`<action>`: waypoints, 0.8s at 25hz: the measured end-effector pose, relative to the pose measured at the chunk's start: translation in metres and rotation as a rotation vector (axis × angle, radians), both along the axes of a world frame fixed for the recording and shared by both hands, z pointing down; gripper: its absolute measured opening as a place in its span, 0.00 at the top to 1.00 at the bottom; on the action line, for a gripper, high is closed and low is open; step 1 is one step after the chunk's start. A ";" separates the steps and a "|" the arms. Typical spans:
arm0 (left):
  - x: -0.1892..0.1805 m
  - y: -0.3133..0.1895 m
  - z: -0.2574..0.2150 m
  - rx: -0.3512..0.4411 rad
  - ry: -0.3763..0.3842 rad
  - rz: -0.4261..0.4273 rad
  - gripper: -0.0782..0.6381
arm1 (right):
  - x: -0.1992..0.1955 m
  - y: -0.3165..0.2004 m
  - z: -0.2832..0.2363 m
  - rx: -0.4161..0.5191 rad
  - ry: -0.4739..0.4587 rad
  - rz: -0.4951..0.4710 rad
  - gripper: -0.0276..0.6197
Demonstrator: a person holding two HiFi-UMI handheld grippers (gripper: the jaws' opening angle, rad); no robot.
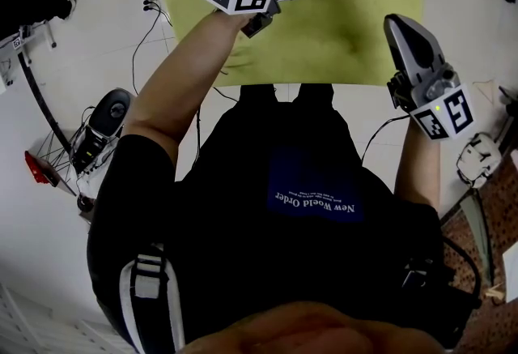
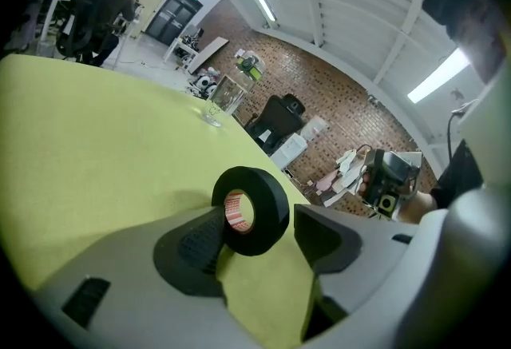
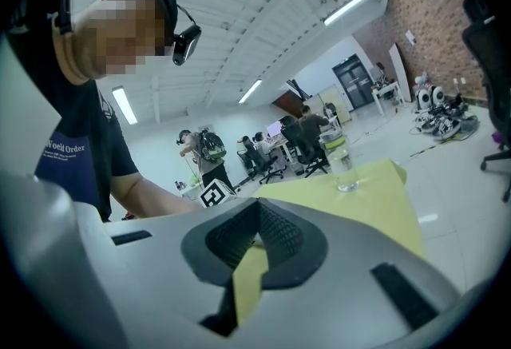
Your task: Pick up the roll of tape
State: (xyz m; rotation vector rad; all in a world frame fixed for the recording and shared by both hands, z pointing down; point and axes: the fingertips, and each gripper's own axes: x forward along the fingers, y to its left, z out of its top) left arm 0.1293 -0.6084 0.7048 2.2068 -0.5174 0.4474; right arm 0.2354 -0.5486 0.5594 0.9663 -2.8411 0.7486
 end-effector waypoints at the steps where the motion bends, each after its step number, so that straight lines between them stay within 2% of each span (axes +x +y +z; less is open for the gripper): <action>1: 0.000 -0.001 0.001 0.004 -0.009 -0.002 0.51 | 0.000 0.000 0.000 -0.001 0.000 0.000 0.98; 6: -0.002 -0.001 -0.001 0.049 -0.039 0.002 0.58 | -0.002 -0.001 0.000 -0.002 0.002 -0.003 0.98; 8: 0.000 0.000 -0.006 0.080 -0.039 0.000 0.68 | -0.001 0.001 0.001 -0.002 0.001 -0.004 0.98; 11: 0.001 0.000 -0.009 0.093 -0.041 0.002 0.69 | -0.001 0.000 0.000 -0.001 0.000 -0.004 0.98; 15: 0.000 0.003 -0.024 0.089 -0.004 -0.009 0.69 | -0.004 0.000 -0.008 0.007 0.002 -0.011 0.98; 20: -0.003 0.016 -0.082 0.140 0.064 -0.044 0.69 | -0.004 0.005 -0.025 0.036 0.012 -0.018 0.98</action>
